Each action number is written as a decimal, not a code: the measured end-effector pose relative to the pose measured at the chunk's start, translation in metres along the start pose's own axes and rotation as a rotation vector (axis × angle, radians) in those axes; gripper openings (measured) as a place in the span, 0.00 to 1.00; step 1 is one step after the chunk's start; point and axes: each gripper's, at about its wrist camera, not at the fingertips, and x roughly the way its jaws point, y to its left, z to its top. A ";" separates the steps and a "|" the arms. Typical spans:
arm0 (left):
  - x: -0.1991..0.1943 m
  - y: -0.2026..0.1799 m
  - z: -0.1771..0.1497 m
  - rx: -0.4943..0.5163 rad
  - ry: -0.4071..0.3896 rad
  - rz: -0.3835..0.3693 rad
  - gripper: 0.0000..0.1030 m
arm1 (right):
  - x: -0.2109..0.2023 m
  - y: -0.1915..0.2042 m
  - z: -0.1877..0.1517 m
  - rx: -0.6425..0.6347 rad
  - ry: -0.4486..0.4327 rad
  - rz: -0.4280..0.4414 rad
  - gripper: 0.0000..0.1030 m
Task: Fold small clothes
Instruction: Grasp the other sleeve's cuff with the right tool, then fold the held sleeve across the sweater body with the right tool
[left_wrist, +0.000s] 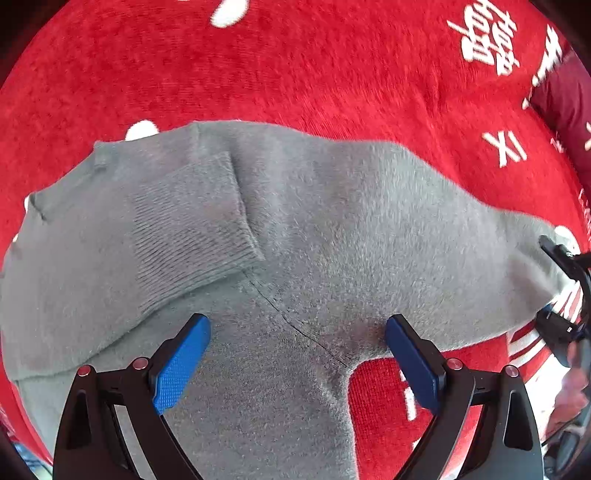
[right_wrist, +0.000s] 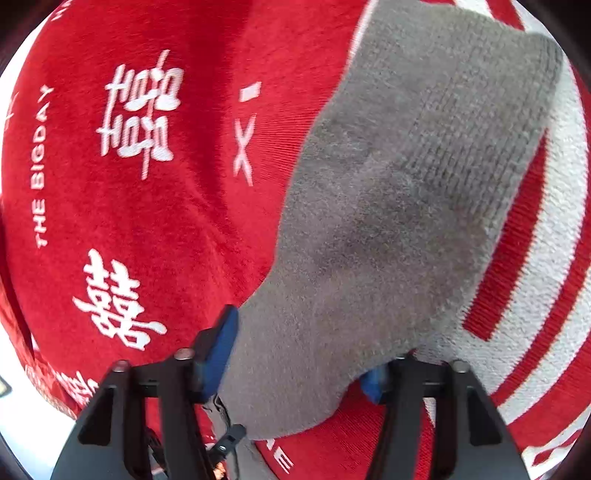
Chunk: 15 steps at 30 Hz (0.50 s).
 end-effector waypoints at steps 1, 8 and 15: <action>0.000 -0.001 0.001 0.011 -0.002 -0.003 0.93 | 0.001 -0.002 0.000 0.019 0.000 -0.016 0.19; -0.025 0.014 -0.005 0.041 -0.051 -0.018 0.93 | -0.007 0.017 -0.006 0.044 -0.022 0.147 0.08; -0.046 0.061 -0.017 -0.004 -0.088 0.010 0.93 | -0.001 0.072 -0.034 -0.045 0.036 0.248 0.08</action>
